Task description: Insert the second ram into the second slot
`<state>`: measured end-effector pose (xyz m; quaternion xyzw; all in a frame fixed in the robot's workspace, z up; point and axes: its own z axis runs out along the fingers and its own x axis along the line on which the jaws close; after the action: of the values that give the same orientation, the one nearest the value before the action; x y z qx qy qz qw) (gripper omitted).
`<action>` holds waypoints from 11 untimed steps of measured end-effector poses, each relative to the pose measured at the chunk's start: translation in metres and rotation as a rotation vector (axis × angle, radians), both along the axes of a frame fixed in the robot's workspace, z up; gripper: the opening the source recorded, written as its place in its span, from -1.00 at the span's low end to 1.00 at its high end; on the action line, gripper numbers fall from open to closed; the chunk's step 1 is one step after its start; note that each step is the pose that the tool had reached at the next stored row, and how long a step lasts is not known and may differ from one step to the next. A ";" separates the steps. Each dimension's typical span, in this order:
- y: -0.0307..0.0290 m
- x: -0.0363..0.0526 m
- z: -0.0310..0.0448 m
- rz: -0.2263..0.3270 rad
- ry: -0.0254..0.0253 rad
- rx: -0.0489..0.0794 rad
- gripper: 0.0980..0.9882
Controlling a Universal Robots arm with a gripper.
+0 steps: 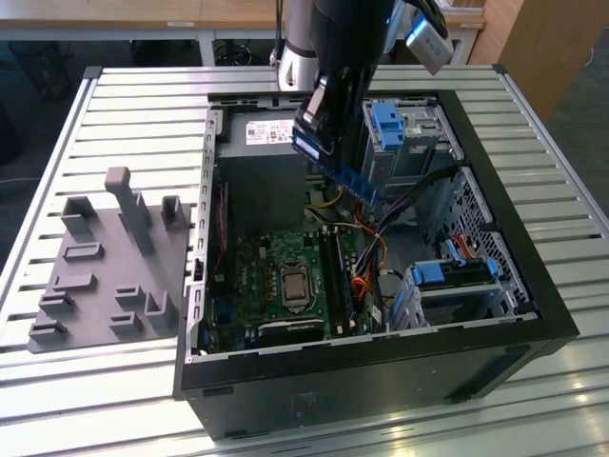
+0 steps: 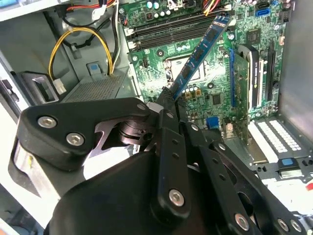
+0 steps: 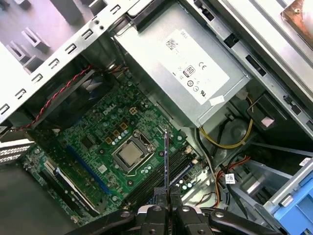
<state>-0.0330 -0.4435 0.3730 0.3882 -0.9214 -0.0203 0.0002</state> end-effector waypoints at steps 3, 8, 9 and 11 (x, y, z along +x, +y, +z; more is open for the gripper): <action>0.0000 0.0000 0.0000 -0.021 0.0000 0.000 -0.91; 0.0000 0.0000 0.0000 -0.048 0.0000 -0.001 -0.91; 0.0000 0.0000 0.0000 -0.053 0.0001 -0.001 -0.91; 0.0000 0.0000 0.0000 -0.063 0.0000 -0.001 -0.91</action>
<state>-0.0330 -0.4435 0.3730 0.3588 -0.9332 -0.0200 -0.0003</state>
